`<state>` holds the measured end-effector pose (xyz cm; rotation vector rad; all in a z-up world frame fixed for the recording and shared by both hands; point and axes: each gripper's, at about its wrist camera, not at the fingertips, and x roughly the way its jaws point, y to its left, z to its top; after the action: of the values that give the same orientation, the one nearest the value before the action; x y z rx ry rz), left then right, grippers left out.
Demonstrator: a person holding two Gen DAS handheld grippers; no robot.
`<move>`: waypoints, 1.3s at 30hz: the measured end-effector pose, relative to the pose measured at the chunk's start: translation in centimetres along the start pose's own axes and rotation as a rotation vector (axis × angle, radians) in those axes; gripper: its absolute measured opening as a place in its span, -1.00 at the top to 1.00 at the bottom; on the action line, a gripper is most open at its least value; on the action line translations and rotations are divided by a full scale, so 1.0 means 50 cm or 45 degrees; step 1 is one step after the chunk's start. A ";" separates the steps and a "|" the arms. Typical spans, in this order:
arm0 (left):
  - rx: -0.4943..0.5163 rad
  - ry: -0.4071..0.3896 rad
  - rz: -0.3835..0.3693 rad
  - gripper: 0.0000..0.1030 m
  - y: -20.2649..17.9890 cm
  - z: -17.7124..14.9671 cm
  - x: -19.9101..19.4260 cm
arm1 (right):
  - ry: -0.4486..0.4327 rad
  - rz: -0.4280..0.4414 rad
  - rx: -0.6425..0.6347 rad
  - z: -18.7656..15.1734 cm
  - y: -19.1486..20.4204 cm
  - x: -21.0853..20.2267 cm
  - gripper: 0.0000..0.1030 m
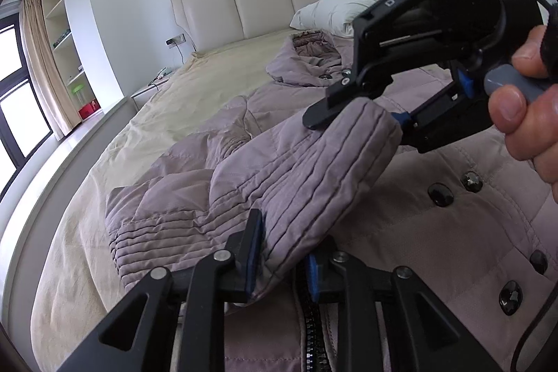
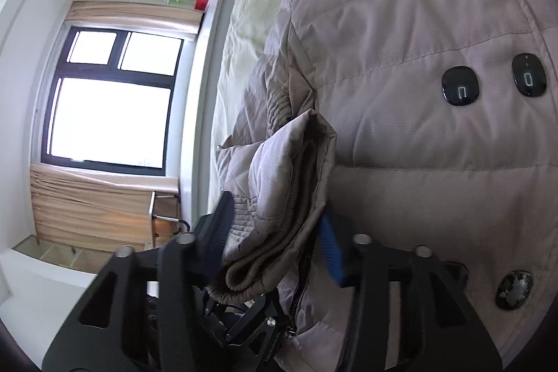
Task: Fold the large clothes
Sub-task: 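Fold the held sleeve across the coat front with the left gripper, then release the sleeve on the coat front and open the left gripper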
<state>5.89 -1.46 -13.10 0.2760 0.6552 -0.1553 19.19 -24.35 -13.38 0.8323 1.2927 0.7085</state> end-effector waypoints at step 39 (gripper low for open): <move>-0.313 0.044 0.012 -0.46 0.088 0.248 0.273 | -0.825 -0.408 0.248 0.189 -0.376 -0.513 0.64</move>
<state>24.75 -1.76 -11.25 0.0456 0.6999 -0.0599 24.59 -57.04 -15.06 0.8876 0.8760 0.0367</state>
